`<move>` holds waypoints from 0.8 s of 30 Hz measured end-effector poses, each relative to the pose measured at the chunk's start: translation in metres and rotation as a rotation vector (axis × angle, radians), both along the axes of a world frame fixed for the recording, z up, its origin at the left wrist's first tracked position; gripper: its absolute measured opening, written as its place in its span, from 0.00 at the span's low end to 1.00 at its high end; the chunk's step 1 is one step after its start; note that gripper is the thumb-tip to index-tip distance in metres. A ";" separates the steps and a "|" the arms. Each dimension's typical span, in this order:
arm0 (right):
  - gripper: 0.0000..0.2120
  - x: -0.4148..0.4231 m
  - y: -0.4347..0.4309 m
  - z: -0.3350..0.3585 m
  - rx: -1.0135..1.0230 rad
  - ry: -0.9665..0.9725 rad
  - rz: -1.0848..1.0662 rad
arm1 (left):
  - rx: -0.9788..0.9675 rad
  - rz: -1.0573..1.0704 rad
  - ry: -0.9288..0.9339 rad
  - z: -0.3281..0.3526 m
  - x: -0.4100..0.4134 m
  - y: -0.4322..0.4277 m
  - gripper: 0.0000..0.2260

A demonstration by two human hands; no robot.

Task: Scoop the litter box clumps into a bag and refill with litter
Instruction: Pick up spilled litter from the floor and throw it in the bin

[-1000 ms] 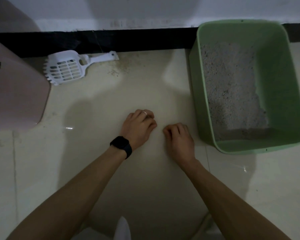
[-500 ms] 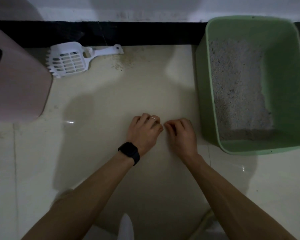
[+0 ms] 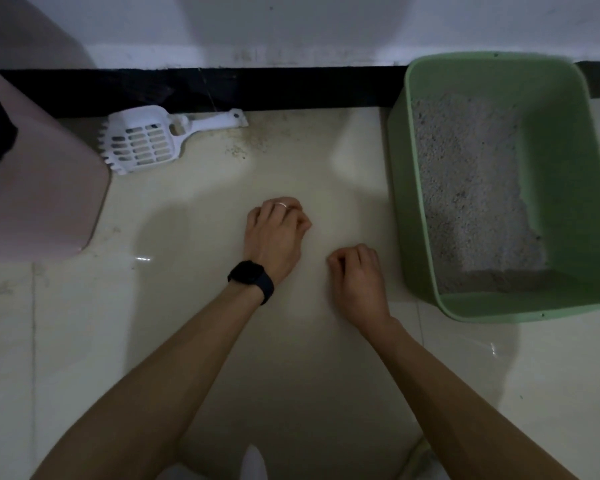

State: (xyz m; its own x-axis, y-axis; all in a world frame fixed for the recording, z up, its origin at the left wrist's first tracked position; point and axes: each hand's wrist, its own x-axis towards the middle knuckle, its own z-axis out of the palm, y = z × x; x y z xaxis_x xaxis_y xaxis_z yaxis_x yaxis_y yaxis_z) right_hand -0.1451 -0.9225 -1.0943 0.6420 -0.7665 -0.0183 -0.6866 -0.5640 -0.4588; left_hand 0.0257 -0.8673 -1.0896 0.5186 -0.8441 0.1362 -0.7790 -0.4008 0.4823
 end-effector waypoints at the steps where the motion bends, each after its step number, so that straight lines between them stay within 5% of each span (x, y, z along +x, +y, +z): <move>1: 0.06 -0.001 0.000 0.000 0.017 0.005 -0.003 | 0.012 -0.017 -0.003 -0.002 -0.001 0.000 0.03; 16: 0.09 -0.007 0.005 0.004 0.052 0.009 0.049 | 0.155 -0.187 -0.229 0.002 -0.006 -0.017 0.06; 24: 0.07 0.006 0.016 0.004 -0.257 0.169 0.148 | 0.143 -0.173 -0.131 -0.001 0.002 0.010 0.07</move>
